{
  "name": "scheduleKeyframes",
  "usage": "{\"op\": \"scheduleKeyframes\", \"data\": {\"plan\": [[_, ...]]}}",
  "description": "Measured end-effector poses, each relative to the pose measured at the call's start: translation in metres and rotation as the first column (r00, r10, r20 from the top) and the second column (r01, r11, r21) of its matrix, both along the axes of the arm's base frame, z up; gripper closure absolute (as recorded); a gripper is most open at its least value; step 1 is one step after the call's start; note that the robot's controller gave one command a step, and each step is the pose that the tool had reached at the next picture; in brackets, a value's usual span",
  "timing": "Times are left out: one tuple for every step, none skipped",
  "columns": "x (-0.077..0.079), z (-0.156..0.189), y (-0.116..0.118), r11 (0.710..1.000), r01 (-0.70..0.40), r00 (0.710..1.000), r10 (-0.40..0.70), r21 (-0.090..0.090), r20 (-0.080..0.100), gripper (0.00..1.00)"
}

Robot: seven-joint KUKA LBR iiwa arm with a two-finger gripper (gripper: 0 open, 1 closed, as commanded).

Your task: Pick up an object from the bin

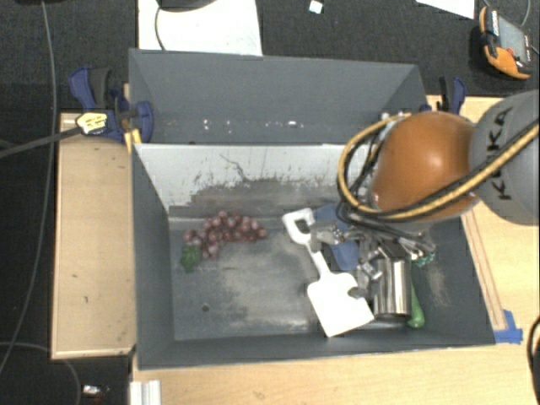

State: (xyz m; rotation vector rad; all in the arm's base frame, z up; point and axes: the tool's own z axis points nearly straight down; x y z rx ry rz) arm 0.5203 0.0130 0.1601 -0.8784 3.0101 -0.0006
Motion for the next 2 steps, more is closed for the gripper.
{"op": "scheduleKeyframes", "data": {"plan": [[-0.03,-0.061,-0.003,0.879,-0.477,0.879,0.477,0.006,-0.013,0.0],[0.03,-0.091,0.007,0.763,-0.646,0.763,0.646,0.0,-0.003,0.0]]}}
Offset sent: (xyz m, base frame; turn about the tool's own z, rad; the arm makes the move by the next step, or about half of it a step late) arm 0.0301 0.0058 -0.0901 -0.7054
